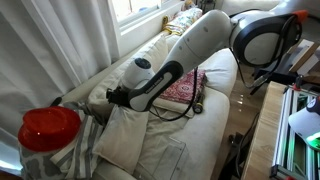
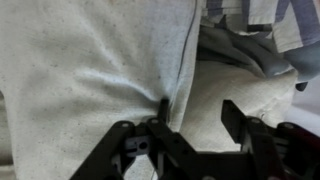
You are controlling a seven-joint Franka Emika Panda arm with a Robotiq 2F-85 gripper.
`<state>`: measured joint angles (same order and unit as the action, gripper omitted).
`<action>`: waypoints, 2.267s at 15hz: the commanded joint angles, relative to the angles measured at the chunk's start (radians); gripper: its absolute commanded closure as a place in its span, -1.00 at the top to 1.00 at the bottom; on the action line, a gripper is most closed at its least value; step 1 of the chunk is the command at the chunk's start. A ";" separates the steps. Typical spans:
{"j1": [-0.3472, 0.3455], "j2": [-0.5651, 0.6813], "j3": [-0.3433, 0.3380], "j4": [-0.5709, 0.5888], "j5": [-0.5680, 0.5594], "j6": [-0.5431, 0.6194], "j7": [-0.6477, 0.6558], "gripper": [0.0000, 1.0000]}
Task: Remove the black and yellow torch from top of the pillow, then put the pillow in the corner of the couch
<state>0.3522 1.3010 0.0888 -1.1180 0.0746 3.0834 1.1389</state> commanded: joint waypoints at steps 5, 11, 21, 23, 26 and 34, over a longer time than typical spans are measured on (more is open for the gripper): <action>-0.007 0.042 0.027 0.131 0.111 0.008 -0.135 1.00; 0.004 0.015 -0.040 0.132 0.140 -0.041 -0.171 1.00; -0.154 -0.291 0.059 -0.209 0.025 -0.231 -0.542 1.00; -0.195 -0.370 0.077 -0.288 0.033 -0.311 -0.620 1.00; -0.198 -0.490 0.028 -0.400 0.084 -0.433 -0.727 1.00; -0.264 -0.716 0.058 -0.676 0.089 -0.452 -1.013 1.00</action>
<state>0.1357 0.6767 0.1003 -1.6666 0.1364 2.6366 0.2422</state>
